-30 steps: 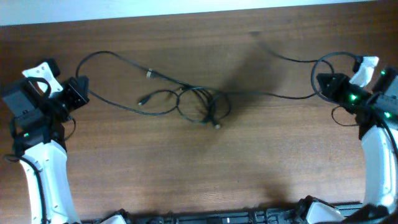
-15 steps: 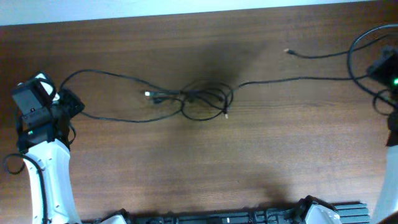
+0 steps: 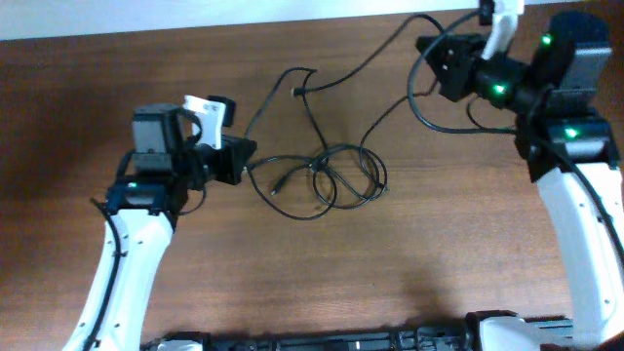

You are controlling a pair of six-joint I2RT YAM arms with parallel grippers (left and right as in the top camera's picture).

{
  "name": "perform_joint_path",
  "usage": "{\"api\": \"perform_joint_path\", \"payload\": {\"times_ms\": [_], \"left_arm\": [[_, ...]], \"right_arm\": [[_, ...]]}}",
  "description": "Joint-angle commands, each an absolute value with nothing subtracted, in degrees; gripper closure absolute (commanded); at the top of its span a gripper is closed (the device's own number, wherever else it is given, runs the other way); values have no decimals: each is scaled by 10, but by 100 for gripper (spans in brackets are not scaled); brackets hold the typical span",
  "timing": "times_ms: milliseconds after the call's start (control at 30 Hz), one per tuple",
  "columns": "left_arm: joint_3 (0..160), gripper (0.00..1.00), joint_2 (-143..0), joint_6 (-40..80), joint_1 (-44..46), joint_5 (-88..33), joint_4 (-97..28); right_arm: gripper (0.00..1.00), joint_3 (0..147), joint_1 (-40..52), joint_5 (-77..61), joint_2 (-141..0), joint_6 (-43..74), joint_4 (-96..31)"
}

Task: Untangle cables

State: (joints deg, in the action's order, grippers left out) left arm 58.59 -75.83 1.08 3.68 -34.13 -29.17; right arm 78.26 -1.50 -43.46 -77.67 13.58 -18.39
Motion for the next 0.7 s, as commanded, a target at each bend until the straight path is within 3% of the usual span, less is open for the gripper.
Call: {"api": "perform_joint_path", "payload": {"times_ms": [0,33,100,200,267,400,500,533,600,667], "left_arm": [[581,94,-759,-3,84,-267,-293],[581,96,-771,-3,93,-267,-293],[581,100,-796,-3,100,-267,-293],[581,100,-851,-3,108,-267,-299],[581,100,-876,-3,107,-267,-311],[581,100,-888,-3,107,-143,-344],[581,100,-888,71,107,121,-406],[581,87,-888,95,107,166,-413],[581,78,-888,116,107,172,-411],[581,26,-888,116,107,117,-400]], "right_arm": [[96,794,3,-448,-790,232,7],[96,794,-1,-441,-791,257,123],[96,794,-12,-414,-791,282,236],[96,794,-29,-248,-791,320,291],[96,794,-49,-139,-791,320,225],[96,794,-99,105,-791,320,-87],[96,794,-129,127,-791,318,-241],[96,794,-128,115,-791,318,-286],[96,794,-114,54,-791,318,-371],[96,793,-88,32,-793,318,-432]]}}
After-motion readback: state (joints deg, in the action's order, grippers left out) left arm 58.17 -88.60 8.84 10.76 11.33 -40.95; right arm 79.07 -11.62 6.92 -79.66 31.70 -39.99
